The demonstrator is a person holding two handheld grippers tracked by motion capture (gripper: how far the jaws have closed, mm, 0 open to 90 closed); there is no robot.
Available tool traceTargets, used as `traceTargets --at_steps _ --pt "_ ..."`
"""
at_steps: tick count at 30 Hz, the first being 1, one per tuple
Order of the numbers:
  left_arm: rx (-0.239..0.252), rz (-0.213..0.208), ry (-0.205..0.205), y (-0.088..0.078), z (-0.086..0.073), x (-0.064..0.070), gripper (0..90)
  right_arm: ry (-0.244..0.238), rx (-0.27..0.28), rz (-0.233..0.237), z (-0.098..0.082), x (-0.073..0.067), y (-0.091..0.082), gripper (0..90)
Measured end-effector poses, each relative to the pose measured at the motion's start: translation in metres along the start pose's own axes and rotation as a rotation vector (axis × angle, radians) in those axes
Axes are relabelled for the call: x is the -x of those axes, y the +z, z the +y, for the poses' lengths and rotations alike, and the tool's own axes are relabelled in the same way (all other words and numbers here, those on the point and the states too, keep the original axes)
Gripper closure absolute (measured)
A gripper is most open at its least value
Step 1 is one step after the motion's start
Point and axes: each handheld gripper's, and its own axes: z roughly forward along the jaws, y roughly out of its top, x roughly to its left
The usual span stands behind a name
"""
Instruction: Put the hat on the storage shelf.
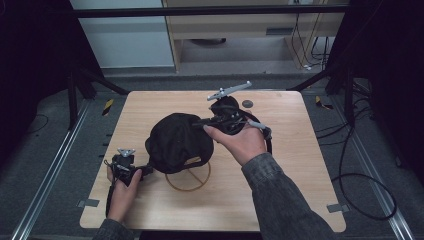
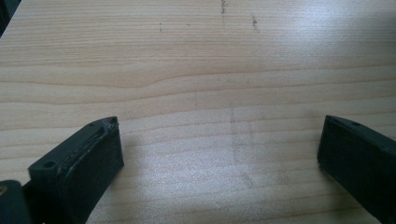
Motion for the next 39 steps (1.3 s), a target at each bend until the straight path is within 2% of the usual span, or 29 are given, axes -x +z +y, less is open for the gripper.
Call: traceTargets --at_steps 26,39 --pt "0.000 0.000 0.000 0.000 0.000 0.000 0.0 0.010 0.017 -0.019 -0.008 0.008 -0.022 72.9" --pt "0.002 0.000 0.000 0.000 0.000 0.000 0.0 0.023 0.031 -0.044 -0.018 0.015 -0.037 66.3"
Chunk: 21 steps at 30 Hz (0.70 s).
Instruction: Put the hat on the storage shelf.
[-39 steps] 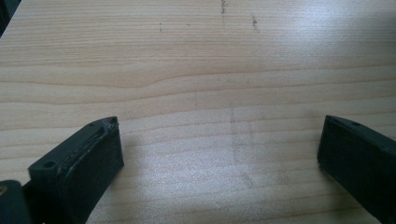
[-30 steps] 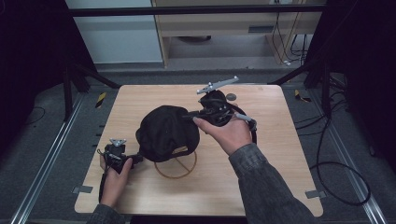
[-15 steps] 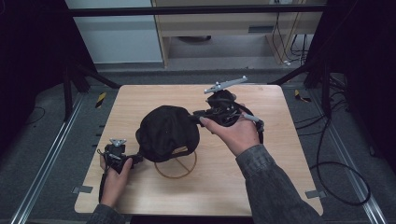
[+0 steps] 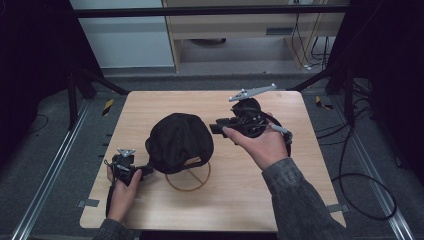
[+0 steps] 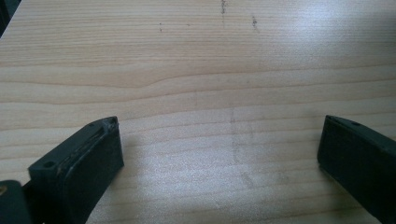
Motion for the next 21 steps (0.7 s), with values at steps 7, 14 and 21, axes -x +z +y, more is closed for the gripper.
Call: traceTargets --at_steps 7,14,21 --pt "0.000 0.000 0.000 0.000 0.000 0.000 0.0 0.015 0.003 -0.021 -0.008 0.006 -0.009 59.1" --pt "0.000 0.000 0.000 0.000 0.000 0.000 0.0 0.016 0.007 -0.046 -0.014 0.009 -0.019 50.6" --pt "0.000 -0.001 0.001 0.000 0.000 0.000 0.0 0.019 0.016 -0.076 -0.021 0.014 -0.029 44.7"
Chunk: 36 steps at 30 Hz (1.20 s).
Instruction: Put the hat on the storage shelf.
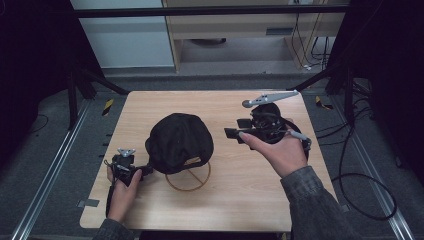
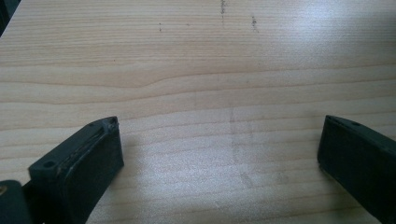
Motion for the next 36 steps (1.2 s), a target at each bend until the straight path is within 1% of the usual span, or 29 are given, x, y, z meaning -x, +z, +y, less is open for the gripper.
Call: traceTargets --at_steps 7,8,9,10,17,20,24,30,35,36 --pt "0.000 0.000 0.000 0.000 0.000 0.000 0.0 -0.005 0.004 -0.026 -0.005 0.003 -0.006 38.8" --pt "0.000 -0.001 0.000 0.000 0.000 0.000 0.0 -0.006 0.012 -0.033 -0.007 0.004 -0.009 35.9" --pt "0.000 -0.001 0.000 0.000 0.000 0.000 0.0 -0.006 0.012 -0.033 -0.007 0.004 -0.009 35.9" --pt "0.000 -0.001 0.000 0.000 0.000 0.000 0.0 -0.006 0.011 -0.041 -0.008 0.005 -0.011 33.0" --pt "0.000 -0.001 0.001 0.000 0.000 0.000 0.0 -0.021 0.022 -0.086 -0.012 0.009 -0.017 20.9" --pt "0.000 -0.001 0.001 0.000 0.000 0.000 0.0 -0.024 0.019 -0.100 -0.014 0.010 -0.019 18.9" --pt "0.000 -0.001 0.001 0.000 0.000 0.001 0.0 -0.040 0.031 -0.131 -0.020 0.012 -0.023 12.0" --pt "-0.001 -0.002 0.002 0.000 0.000 0.001 0.0 -0.054 0.042 -0.156 -0.028 0.017 -0.027 8.1" --pt "0.000 -0.002 0.002 0.000 0.000 0.001 0.0 -0.058 0.040 -0.165 -0.033 0.020 -0.029 7.1" --pt "0.000 -0.002 0.002 0.000 0.000 0.001 0.0 -0.059 0.038 -0.170 -0.037 0.022 -0.029 6.8"
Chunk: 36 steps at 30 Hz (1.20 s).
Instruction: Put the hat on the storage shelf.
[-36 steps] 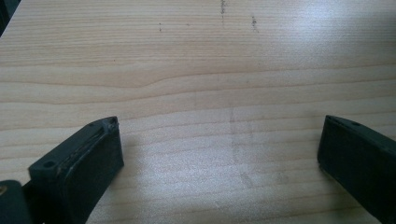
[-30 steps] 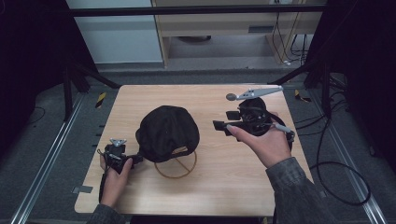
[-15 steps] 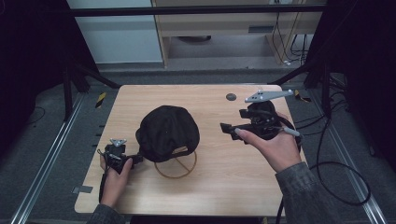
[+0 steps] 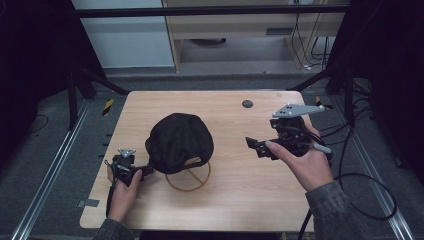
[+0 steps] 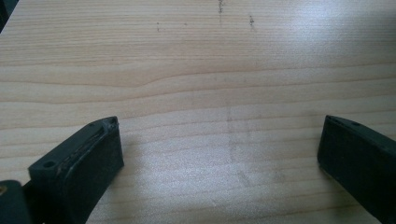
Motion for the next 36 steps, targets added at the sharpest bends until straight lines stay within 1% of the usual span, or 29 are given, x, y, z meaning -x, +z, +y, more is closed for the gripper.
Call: traceTargets --at_steps 9,14,17,19,20,21,22,23,24,26,27,28,31,32,34,35,36 --pt "0.000 0.000 0.000 0.000 0.000 0.000 0.0 -0.003 -0.001 -0.014 -0.016 0.007 -0.002 6.4" --pt "0.000 0.000 0.000 0.000 0.000 0.000 0.0 0.008 -0.002 -0.024 -0.023 0.011 -0.003 6.5" --pt "0.000 0.000 0.000 0.000 0.000 0.001 0.0 0.027 -0.003 -0.041 -0.033 0.015 -0.003 7.8" --pt "0.000 0.000 0.000 0.000 0.000 0.001 0.0 0.028 -0.004 -0.046 -0.036 0.016 -0.003 8.5" --pt "0.000 0.000 0.000 0.000 0.000 0.001 0.0 0.038 -0.005 -0.056 -0.042 0.018 -0.003 9.6" --pt "0.000 0.000 0.000 0.000 0.000 0.001 0.0 0.038 -0.005 -0.056 -0.042 0.018 -0.003 9.6" --pt "0.000 0.000 0.000 0.000 0.000 0.001 0.0 0.039 -0.009 -0.064 -0.047 0.020 -0.003 10.4" --pt "0.001 0.000 -0.001 0.000 0.000 0.001 0.0 0.039 -0.009 -0.064 -0.047 0.020 -0.003 10.4" --pt "0.001 -0.001 -0.001 0.000 0.000 0.001 0.0 0.042 -0.011 -0.078 -0.054 0.022 -0.002 10.9" --pt "0.001 0.000 0.000 0.000 0.000 0.001 0.0 0.044 -0.013 -0.079 -0.058 0.023 -0.002 11.2" --pt "0.001 0.000 0.000 0.000 0.000 0.001 0.0 0.044 -0.013 -0.079 -0.058 0.023 -0.002 11.2" --pt "0.002 0.000 -0.001 0.000 0.000 0.001 0.0 0.045 -0.014 -0.083 -0.063 0.024 -0.001 11.4" --pt "0.002 0.000 -0.001 0.000 0.000 0.001 0.0 0.038 -0.018 -0.093 -0.068 0.025 0.000 11.6" --pt "0.002 0.000 -0.001 0.000 0.000 0.001 0.0 0.029 -0.026 -0.095 -0.074 0.025 0.003 11.7" --pt "0.001 0.000 -0.001 0.000 0.000 0.001 0.0 0.033 -0.027 -0.099 -0.081 0.025 0.006 11.9" --pt "0.001 0.000 -0.001 0.000 0.000 0.001 0.0 0.033 -0.027 -0.099 -0.081 0.025 0.006 11.9" --pt "0.002 0.000 -0.001 0.000 0.000 0.001 0.0 0.021 -0.037 -0.106 -0.088 0.026 0.010 11.9"
